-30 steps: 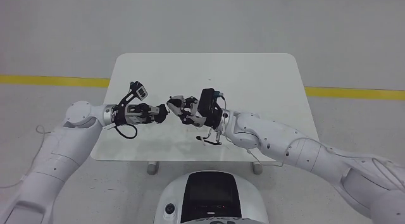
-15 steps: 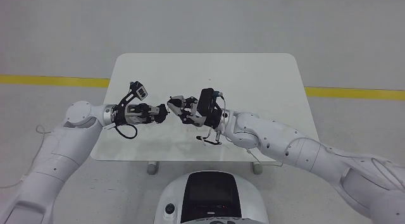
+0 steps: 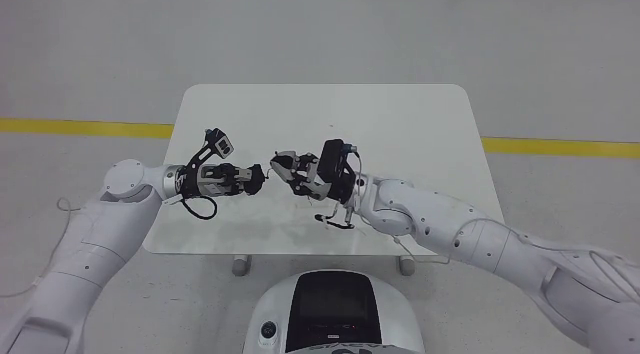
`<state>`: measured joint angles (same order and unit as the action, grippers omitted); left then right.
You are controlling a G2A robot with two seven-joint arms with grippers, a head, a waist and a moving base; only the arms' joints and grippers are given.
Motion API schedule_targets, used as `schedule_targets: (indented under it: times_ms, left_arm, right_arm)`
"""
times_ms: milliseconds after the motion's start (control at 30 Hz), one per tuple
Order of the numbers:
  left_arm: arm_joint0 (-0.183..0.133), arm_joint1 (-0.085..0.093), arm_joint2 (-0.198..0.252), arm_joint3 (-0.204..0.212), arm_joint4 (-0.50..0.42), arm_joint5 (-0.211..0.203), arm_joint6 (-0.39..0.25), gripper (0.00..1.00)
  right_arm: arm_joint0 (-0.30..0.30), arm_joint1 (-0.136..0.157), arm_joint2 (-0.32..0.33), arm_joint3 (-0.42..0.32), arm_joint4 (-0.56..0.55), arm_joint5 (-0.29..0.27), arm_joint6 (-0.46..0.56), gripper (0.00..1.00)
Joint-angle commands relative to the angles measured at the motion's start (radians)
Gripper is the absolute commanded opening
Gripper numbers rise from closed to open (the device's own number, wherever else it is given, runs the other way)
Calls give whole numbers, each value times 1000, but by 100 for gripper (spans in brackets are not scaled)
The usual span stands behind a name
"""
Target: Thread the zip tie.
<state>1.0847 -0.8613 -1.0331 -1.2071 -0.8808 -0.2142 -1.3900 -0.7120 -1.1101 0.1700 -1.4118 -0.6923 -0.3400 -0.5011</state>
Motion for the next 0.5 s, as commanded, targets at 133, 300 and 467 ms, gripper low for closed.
schedule_targets:
  times_ms: [133,300,467]
  left_arm:
    - [0,0,0,0,0,0,0,0]
    - [0,0,0,0,0,0,0,0]
    - [0,0,0,0,0,0,0,0]
  right_arm:
    - [1,5,0,1,10,0,9,0]
    - [0,9,0,-3,10,0,10,0]
    - [-1,13,0,-12,10,0,11,0]
